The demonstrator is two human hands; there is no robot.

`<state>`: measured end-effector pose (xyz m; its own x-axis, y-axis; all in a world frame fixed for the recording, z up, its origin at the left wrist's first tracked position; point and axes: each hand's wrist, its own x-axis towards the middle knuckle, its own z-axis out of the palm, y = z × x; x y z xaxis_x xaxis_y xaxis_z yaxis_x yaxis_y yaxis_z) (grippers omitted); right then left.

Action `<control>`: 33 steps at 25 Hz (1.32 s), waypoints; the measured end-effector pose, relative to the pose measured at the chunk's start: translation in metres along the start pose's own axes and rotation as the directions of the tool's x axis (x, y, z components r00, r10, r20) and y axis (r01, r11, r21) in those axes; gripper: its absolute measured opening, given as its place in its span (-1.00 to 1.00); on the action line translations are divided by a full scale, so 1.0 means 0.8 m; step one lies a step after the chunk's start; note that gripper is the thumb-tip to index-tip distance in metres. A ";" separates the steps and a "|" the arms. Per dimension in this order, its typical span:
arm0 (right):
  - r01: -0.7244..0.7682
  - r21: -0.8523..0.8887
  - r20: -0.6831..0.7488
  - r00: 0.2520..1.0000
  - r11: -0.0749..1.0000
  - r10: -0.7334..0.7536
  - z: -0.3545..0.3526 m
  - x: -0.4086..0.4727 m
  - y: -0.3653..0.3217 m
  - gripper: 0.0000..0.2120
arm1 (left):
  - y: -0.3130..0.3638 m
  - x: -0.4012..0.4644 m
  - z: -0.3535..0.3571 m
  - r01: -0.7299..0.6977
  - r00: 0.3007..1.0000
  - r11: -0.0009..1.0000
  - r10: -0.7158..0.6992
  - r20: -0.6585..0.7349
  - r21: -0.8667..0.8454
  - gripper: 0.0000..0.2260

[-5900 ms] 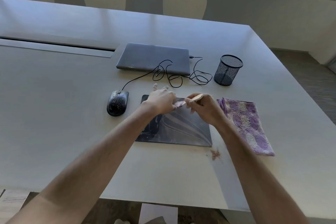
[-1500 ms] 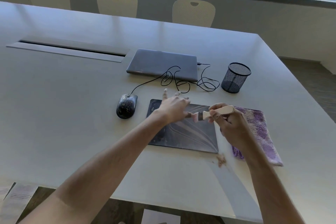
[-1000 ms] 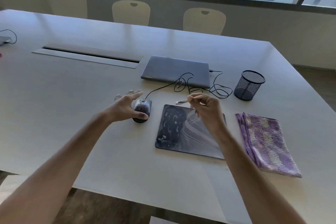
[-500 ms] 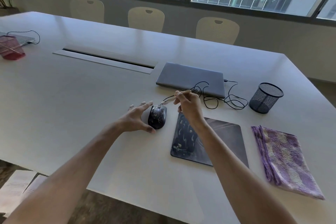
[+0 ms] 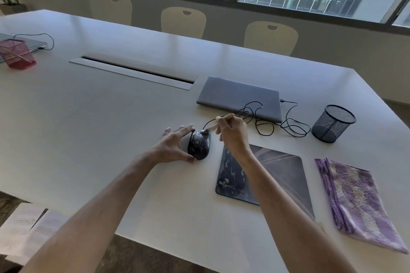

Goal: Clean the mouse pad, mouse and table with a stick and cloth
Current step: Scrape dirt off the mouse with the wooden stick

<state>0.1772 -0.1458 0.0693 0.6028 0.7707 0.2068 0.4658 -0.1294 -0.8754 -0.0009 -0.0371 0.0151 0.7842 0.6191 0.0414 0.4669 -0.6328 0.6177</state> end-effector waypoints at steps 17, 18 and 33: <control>0.282 -0.123 0.013 0.959 0.952 -0.282 -0.008 -0.010 -0.008 -0.60 | 0.000 0.000 0.000 0.014 1.000 0.999 -0.014 0.002 -0.038 0.12; 0.301 -0.113 0.010 0.953 0.947 -0.302 -0.008 -0.010 -0.007 -0.59 | 0.000 0.000 0.000 0.016 1.000 0.999 -0.016 0.000 -0.039 0.11; 0.409 -0.015 0.070 0.911 0.912 -0.407 -0.018 -0.023 -0.006 -0.67 | 0.005 -0.002 -0.002 0.034 0.999 0.998 -0.033 0.012 -0.061 0.16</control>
<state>0.1729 -0.1683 0.0762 0.3136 0.7982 0.5144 0.6814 0.1881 -0.7073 -0.0013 -0.0398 0.0186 0.7730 0.6343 0.0115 0.4675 -0.5817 0.6656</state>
